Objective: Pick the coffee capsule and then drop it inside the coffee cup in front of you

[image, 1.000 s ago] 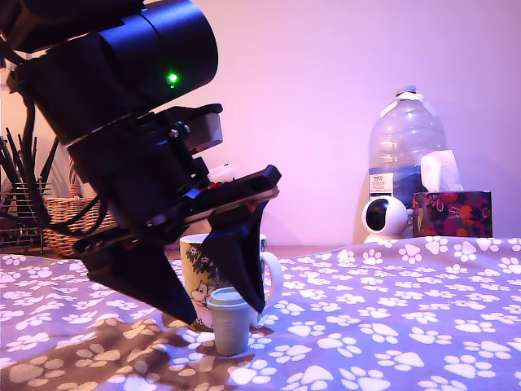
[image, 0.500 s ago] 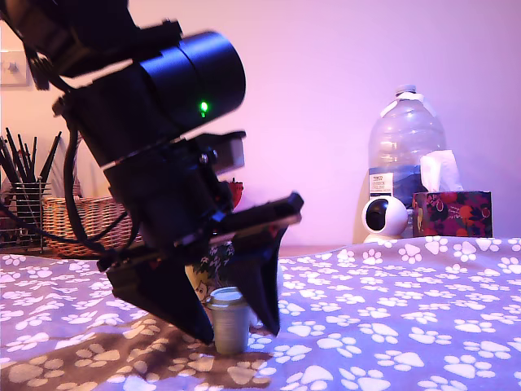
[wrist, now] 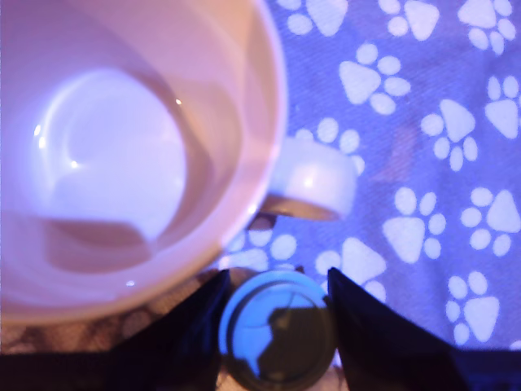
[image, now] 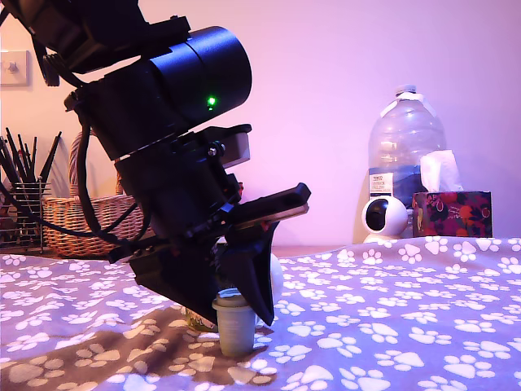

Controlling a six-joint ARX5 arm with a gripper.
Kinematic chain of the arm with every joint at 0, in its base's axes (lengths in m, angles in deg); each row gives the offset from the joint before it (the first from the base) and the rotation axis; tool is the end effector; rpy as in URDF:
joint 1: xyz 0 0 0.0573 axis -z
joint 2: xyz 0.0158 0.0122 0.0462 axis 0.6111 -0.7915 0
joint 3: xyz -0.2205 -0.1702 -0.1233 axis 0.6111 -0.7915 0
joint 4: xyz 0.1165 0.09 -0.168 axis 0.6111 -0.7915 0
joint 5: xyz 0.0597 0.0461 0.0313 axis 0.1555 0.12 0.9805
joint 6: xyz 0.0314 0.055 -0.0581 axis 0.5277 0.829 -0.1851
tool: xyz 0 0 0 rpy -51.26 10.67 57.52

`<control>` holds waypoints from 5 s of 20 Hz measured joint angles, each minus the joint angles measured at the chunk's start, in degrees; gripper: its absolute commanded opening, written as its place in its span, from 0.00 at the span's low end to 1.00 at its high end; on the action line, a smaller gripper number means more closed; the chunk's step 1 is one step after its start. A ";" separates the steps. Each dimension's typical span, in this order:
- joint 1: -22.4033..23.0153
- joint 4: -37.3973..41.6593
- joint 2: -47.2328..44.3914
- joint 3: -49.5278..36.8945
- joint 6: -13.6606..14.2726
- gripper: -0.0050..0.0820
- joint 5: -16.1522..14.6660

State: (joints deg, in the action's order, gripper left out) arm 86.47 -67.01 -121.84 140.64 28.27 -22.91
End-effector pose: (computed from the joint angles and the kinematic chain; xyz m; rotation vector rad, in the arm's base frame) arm 0.2122 -0.2488 0.1724 0.0120 1.1447 -0.5687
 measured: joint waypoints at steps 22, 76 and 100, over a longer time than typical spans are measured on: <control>2.23 -12.00 10.49 0.63 5.88 0.37 0.57; -7.06 -13.27 -0.68 14.69 16.94 0.37 3.87; -7.23 -12.22 -0.68 14.69 18.05 0.74 3.87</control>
State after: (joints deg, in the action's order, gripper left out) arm 79.23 -79.23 -122.51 155.33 46.33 -19.04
